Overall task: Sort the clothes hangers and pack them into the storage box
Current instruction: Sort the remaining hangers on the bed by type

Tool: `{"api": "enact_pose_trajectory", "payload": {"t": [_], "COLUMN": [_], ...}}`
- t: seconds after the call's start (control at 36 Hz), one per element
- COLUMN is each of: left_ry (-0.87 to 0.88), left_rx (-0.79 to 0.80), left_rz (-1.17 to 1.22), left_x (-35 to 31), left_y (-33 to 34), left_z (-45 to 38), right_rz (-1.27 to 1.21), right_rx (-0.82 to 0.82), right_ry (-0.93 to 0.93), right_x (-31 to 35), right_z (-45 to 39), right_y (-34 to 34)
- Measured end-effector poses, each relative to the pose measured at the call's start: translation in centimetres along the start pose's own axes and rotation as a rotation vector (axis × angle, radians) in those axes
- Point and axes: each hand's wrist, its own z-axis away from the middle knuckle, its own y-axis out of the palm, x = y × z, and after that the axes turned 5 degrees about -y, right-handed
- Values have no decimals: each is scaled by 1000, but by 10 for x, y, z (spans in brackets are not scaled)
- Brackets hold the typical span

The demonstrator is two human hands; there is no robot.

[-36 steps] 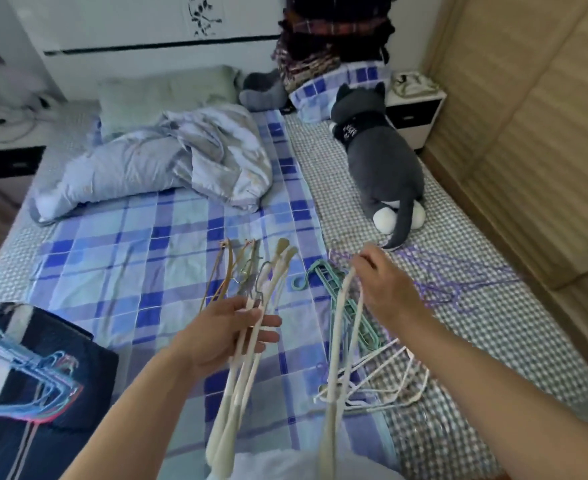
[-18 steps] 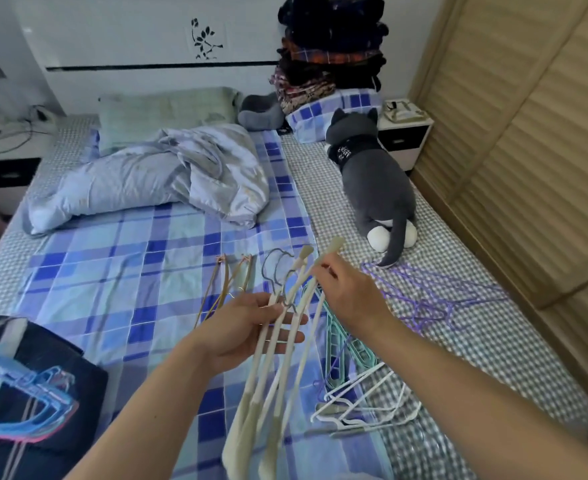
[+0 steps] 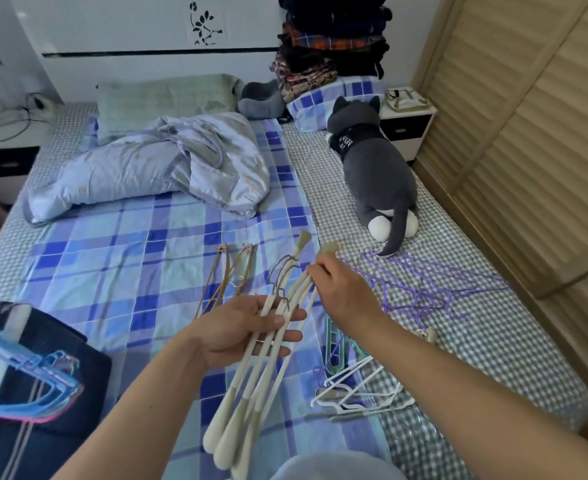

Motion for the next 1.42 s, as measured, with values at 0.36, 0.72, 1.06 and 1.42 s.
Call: {"api": "enact_pose_trajectory", "payload": {"t": [0.36, 0.72, 1.06, 1.42], "left_ry": [-114, -185, -195, -191], "left_rx": [-84, -360, -580, -655], "left_rz": [13, 187, 113, 104], "left_x": [33, 129, 142, 146], "left_y": [-12, -17, 3, 3], "left_z": [-18, -48, -55, -33], "right_rz": [-270, -433, -688, -531], "right_rx": [95, 860, 626, 637], "right_ry": [374, 1121, 1404, 1521], "right_x": [2, -70, -102, -109], "right_z": [47, 316, 258, 216], "right_y": [29, 103, 168, 150]}}
